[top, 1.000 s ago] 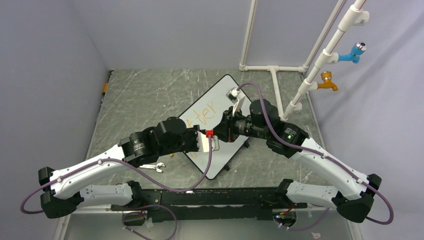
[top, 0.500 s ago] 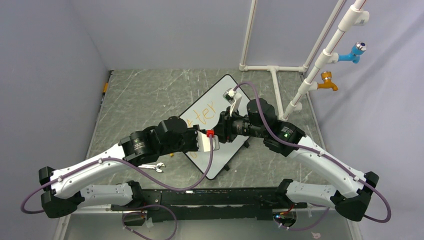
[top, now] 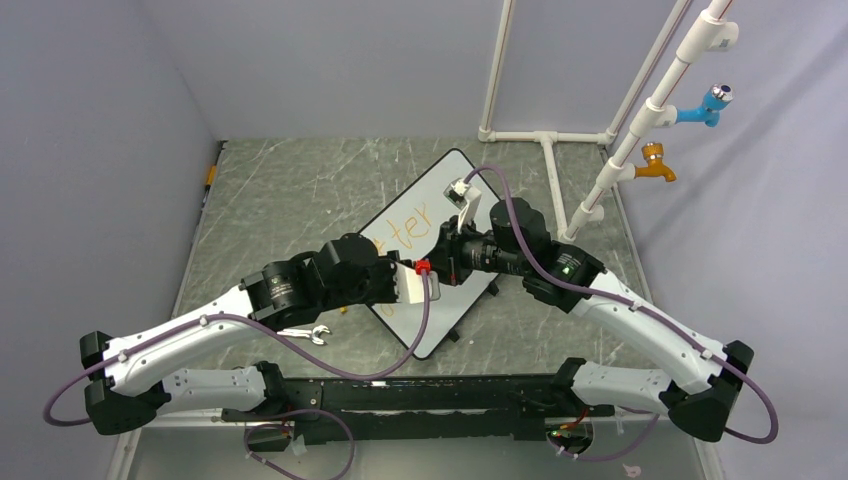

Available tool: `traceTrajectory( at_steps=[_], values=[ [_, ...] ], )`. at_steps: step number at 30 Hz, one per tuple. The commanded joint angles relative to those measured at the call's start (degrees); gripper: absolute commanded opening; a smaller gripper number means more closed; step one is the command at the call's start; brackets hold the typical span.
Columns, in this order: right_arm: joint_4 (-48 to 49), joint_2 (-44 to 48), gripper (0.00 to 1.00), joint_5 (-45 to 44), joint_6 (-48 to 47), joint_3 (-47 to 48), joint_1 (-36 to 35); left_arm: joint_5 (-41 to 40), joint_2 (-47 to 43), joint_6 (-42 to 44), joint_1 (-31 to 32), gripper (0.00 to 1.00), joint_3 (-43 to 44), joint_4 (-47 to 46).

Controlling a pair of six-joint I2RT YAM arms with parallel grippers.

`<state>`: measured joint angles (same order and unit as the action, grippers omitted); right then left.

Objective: Write a sentence on the whiteboard

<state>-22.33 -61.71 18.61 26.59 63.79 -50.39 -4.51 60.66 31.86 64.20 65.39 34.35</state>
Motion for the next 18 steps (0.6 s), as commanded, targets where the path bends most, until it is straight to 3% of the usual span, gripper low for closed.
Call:
traceTrajectory(
  at_steps=[1, 3, 5, 7, 9, 12, 18],
  values=[
    [3.88, -1.11, 0.00, 3.56, 0.86, -1.40, -1.51, 1.70, 0.18, 0.09, 0.83, 0.00, 3.51, -13.87],
    [3.87, -0.14, 0.00, 0.95, 0.99, -2.08, -1.53, 0.58, -0.20, -0.12, 0.81, 0.06, 3.11, -13.84],
    [3.01, 0.98, 0.00, -2.35, 0.73, -2.39, -1.47, -0.45, -0.64, -0.32, 0.86, 0.23, 2.83, -13.20],
    [1.15, 1.90, 0.00, -6.14, 0.20, -2.20, -1.40, -2.13, -1.37, -0.78, 0.83, 0.50, 2.57, -12.26],
    [-0.34, 2.94, 0.00, -9.69, -0.37, -1.83, -1.33, -4.77, -2.25, -0.87, 0.83, 0.62, 2.23, -10.80],
    [-1.96, 4.29, 0.00, -13.81, -1.08, -1.61, -1.24, -6.74, -3.47, -1.13, -0.12, 0.70, 2.44, -7.93],
    [-3.65, 5.85, 0.00, -18.50, -2.33, -1.64, -1.17, 4.36, -6.88, -5.46, -10.24, 0.74, 3.35, -2.86]
  ],
)
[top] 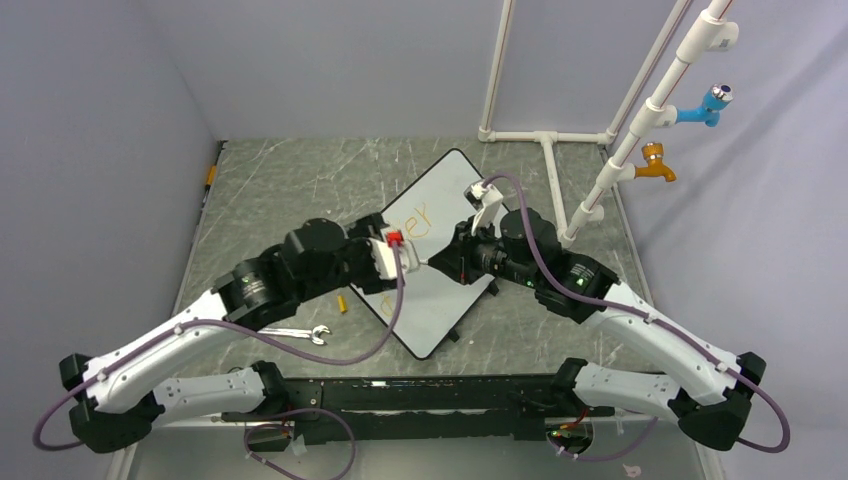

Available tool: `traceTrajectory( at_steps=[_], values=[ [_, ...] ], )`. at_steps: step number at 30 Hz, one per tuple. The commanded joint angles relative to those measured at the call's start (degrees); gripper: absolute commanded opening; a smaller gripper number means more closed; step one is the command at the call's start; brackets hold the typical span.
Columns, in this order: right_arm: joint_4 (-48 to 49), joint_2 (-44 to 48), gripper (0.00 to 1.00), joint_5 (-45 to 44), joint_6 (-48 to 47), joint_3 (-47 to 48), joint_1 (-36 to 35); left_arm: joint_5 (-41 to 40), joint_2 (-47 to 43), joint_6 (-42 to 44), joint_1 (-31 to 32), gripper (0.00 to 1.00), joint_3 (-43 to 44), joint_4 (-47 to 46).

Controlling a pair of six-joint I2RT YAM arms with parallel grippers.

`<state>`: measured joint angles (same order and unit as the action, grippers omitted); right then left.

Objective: Write a sentence on the whiteboard

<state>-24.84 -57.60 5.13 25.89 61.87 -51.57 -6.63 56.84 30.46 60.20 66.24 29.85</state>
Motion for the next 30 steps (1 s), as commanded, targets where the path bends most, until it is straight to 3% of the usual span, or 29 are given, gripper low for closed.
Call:
traceTrajectory(
  at_steps=[1, 4, 9, 18, 23, 30],
  values=[
    [-1.31, 1.82, 0.00, -5.93, -1.85, 0.23, 0.05, 9.10, -3.39, -6.08, -9.86, 0.77, 2.50, 1.50],
    [-1.58, 1.56, 0.00, -5.71, -2.46, -0.23, 0.04, 13.82, -3.08, -11.97, -18.43, 0.90, 1.76, -0.95],
    [-1.94, 1.69, 0.00, -4.07, -3.15, -1.19, 0.07, 24.18, 5.60, -19.29, -28.72, 0.91, 4.18, -0.83],
    [-2.67, 3.56, 0.00, -2.41, -3.56, -2.91, 0.06, 44.57, 18.61, -29.73, -45.11, 0.72, 8.13, -1.11],
    [-2.22, 3.36, 0.00, -1.94, -3.89, -3.59, 0.05, 51.60, 22.05, -32.64, -47.20, 0.71, 7.49, -2.50],
    [-1.19, 2.74, 0.00, -0.92, -4.44, -3.42, 0.04, 59.27, 29.29, -34.78, -49.23, 0.53, 8.97, -2.20]
  ],
)
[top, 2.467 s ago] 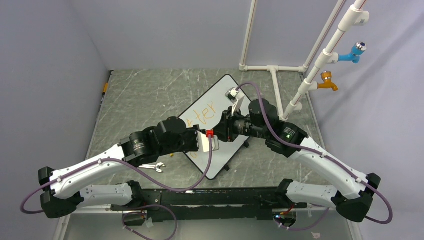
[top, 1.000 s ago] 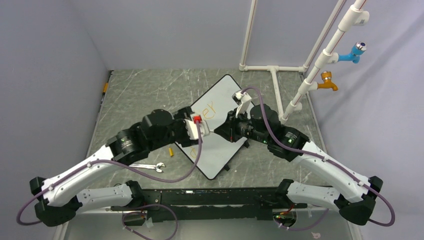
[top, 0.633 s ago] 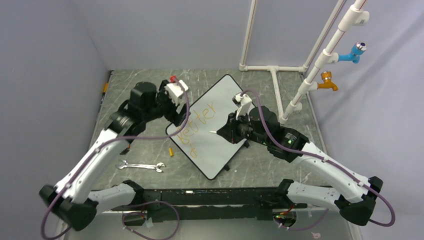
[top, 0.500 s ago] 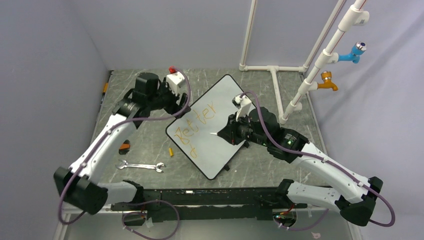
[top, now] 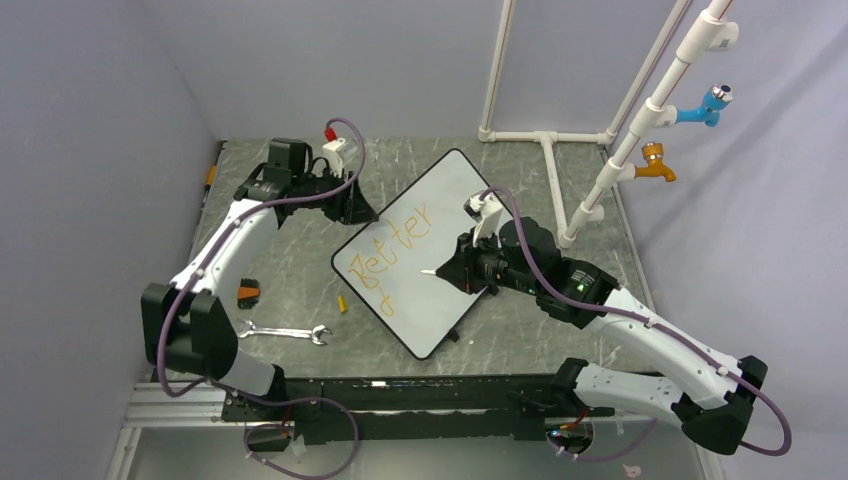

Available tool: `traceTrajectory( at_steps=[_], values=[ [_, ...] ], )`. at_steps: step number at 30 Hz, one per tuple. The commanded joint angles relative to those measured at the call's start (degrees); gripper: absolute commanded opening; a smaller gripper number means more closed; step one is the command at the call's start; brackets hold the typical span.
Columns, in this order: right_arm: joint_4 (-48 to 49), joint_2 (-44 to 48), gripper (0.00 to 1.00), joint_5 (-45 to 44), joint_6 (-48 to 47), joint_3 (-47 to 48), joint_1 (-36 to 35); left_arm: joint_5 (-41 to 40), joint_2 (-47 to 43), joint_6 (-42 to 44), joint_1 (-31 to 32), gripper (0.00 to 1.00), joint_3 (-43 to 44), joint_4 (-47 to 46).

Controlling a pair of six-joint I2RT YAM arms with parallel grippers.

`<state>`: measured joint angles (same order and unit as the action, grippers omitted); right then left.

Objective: Write a sentence on the whiteboard

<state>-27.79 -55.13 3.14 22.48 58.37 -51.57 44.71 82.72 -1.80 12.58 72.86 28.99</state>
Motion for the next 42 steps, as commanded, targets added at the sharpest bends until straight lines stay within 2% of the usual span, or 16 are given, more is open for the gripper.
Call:
traceTrajectory(
  at_steps=[1, 8, 14, 19, 22, 28, 29, 38, 42],
  values=[
    [1.77, 0.31, 0.00, 1.16, -1.03, 0.06, 0.03, 8.43, 4.16, -2.61, -1.87, 0.52, 2.37, -1.20],
    [1.24, 1.08, 0.00, 1.24, -1.17, 0.00, 0.02, 9.13, 7.15, -3.56, -2.03, 0.56, 2.04, -0.60],
    [1.45, 1.47, 0.00, 1.26, -0.99, -0.53, 0.02, 13.07, 9.98, -4.46, -1.86, 0.45, 2.90, -0.40],
    [1.27, 1.93, 0.00, 1.16, -0.95, -0.59, 0.07, 13.32, 11.15, -4.52, -1.32, 0.42, 3.02, 0.19],
    [1.15, 2.25, 0.00, 1.06, -0.99, -0.78, 0.06, 14.22, 11.73, -4.52, -0.77, 0.35, 3.29, 0.40],
    [1.54, 2.63, 0.00, 1.38, -0.95, -1.77, 0.05, 15.42, 13.00, -4.98, -0.19, 0.02, 5.01, 1.34],
    [1.78, 2.71, 0.00, 1.54, -0.95, -1.99, 0.05, 15.28, 13.26, -4.66, -0.19, 0.00, 5.76, 2.07],
    [5.27, 2.37, 0.00, 4.05, -1.94, -4.53, -0.11, 8.53, 14.11, 0.81, 2.37, 0.00, 15.63, 11.12],
    [8.00, 0.99, 0.00, 1.23, -1.74, -5.85, -1.96, 5.76, 15.72, 1.10, 3.85, 0.00, 20.55, 14.47]
  ],
)
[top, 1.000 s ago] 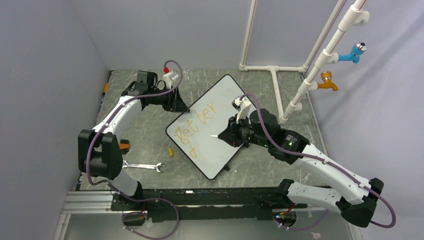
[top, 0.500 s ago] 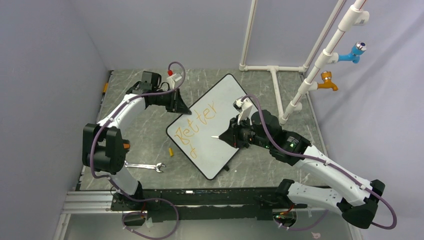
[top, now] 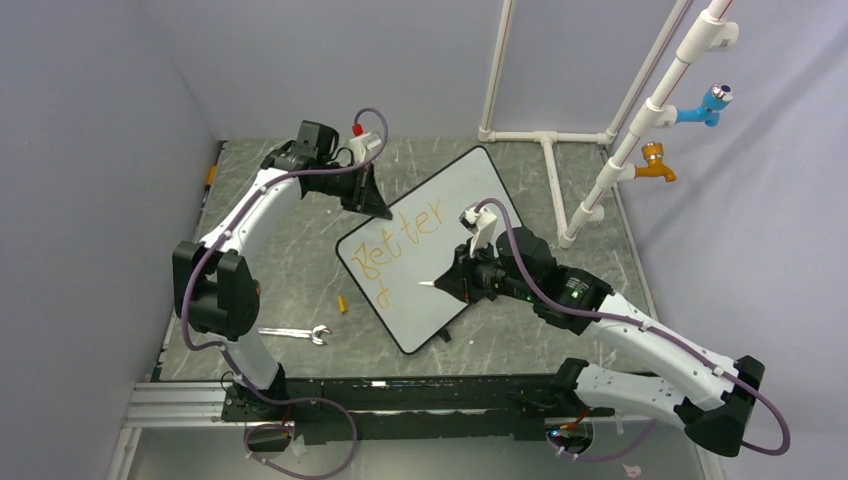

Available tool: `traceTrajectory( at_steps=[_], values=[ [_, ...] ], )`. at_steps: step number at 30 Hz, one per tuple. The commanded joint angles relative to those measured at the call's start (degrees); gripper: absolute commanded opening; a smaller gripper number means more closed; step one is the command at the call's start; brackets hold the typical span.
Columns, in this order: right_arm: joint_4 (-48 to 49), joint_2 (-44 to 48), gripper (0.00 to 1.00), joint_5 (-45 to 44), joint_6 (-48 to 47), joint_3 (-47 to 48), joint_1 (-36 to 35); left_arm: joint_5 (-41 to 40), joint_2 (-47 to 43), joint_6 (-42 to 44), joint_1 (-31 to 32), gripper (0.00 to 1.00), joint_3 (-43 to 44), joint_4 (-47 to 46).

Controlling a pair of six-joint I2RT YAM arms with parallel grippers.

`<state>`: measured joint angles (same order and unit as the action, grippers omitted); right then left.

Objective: Write a sentence on the whiteboard

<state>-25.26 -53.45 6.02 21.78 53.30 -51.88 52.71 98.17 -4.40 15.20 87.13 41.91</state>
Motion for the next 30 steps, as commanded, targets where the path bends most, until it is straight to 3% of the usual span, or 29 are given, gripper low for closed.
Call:
traceTrajectory(
  at_steps=[1, 6, 11, 17, 30],
  values=[
    [6.01, -1.46, 0.00, -3.59, -1.10, -0.90, -2.96, -2.93, 0.75, 3.70, 1.40, 0.00, 7.33, 2.40],
    [6.32, -6.79, 0.00, -22.10, -1.58, 1.31, -13.87, -4.69, -0.87, 4.76, 1.46, 0.00, 5.51, -0.13],
    [8.61, -10.90, 0.00, -31.42, -1.47, 1.55, -18.35, -5.92, -3.27, 4.80, 1.44, 0.00, 2.72, -2.40],
    [11.90, -13.77, 0.00, -36.24, -1.85, 1.63, -20.53, -7.78, -4.75, 4.84, 1.42, 0.00, 0.15, -4.02],
    [14.42, -19.50, 0.00, -35.47, -2.88, 4.12, -20.72, -7.14, -6.06, 4.80, 1.34, 0.00, -0.74, -5.14]
  ],
)
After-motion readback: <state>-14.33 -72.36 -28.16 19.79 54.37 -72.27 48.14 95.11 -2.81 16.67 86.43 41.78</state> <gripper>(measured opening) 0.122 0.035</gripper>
